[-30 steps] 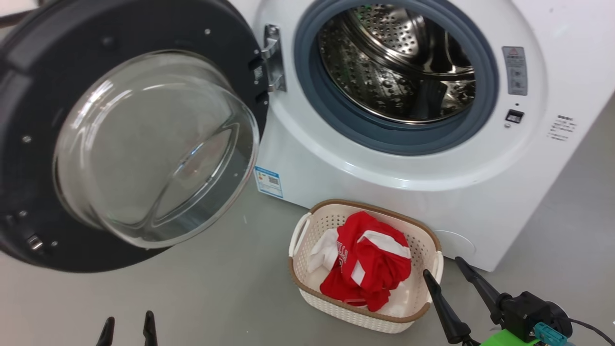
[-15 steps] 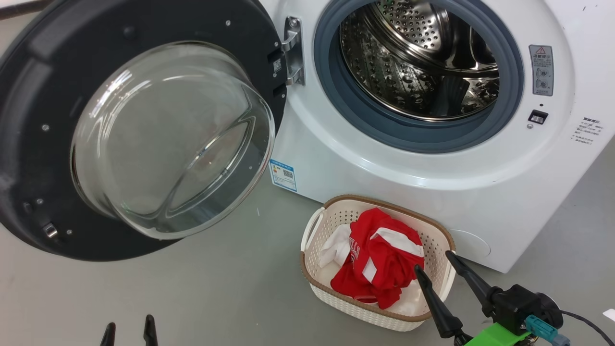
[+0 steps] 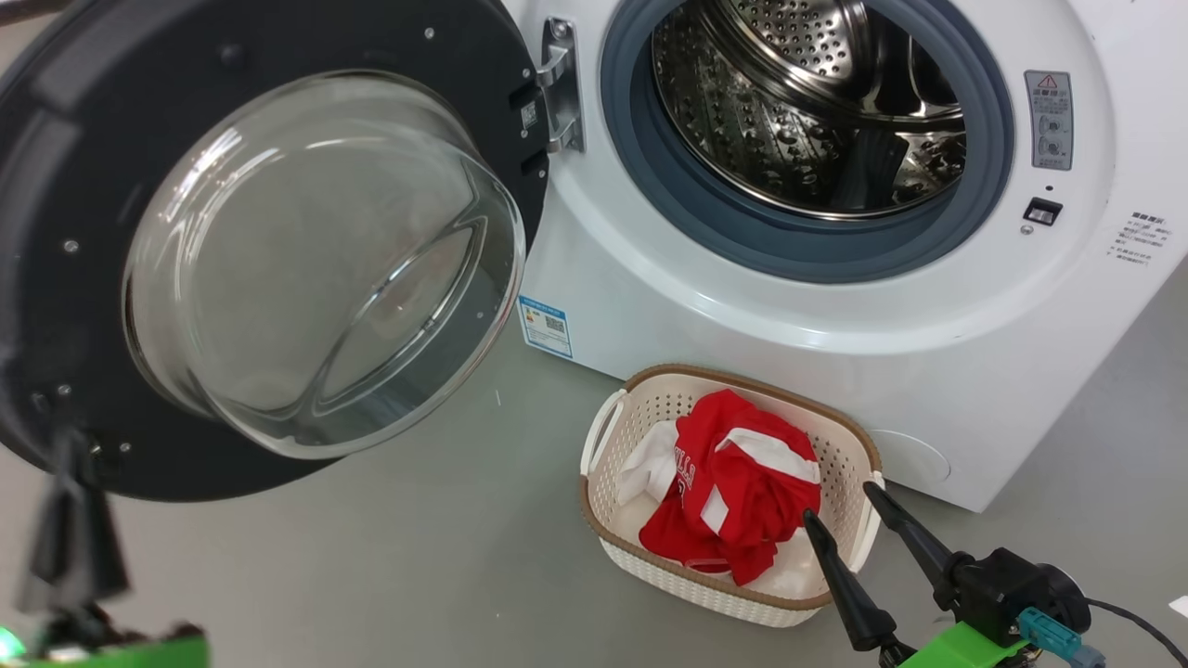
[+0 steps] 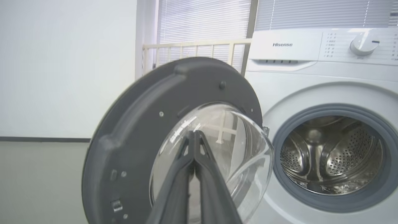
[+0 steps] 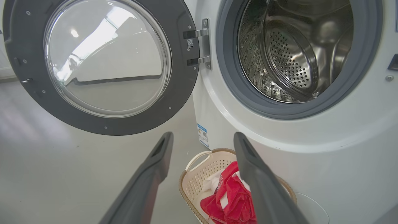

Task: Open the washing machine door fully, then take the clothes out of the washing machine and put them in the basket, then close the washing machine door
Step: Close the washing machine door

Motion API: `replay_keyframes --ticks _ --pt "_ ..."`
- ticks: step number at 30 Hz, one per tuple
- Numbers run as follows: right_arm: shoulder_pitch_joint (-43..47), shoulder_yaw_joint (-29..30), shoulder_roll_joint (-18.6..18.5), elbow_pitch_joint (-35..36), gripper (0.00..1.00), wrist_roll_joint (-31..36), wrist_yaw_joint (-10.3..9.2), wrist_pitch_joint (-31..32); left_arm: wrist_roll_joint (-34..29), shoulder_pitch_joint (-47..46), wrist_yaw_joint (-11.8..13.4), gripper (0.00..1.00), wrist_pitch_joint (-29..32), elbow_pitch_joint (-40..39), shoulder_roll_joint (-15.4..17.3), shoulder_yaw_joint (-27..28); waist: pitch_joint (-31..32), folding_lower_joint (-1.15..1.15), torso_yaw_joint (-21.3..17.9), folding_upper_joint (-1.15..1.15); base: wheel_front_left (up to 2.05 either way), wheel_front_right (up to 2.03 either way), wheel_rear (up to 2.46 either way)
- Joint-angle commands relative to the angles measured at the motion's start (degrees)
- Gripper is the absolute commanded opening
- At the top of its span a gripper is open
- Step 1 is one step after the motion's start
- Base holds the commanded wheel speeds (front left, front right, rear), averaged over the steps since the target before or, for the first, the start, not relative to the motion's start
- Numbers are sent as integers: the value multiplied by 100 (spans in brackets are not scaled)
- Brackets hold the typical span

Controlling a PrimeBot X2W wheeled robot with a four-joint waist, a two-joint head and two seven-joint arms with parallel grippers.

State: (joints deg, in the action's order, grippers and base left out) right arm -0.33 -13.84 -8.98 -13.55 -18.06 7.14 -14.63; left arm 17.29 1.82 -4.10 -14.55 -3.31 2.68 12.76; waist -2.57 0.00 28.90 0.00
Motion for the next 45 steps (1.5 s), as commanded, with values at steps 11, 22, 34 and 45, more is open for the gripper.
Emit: replay_keyframes --ticks 11,22,34,45 --pt "-268 -155 -171 152 100 82 35 -37 888 -2633 -335 0 -45 121 1573 1532 -404 0 -287 0 0 0 0" --pt "-375 -176 -204 125 100 105 35 -37 2002 -3910 -337 0 -45 2794 3063 1363 -559 0 -424 0 0 0 0" --pt "-416 -185 -227 120 100 133 35 -37 3968 -4919 -338 0 1788 5286 4046 587 -713 0 -486 0 0 0 0" --pt "-454 -229 -259 98 100 151 35 -37 5048 -5143 -338 0 4085 6068 4145 322 -785 0 -502 0 0 0 0"
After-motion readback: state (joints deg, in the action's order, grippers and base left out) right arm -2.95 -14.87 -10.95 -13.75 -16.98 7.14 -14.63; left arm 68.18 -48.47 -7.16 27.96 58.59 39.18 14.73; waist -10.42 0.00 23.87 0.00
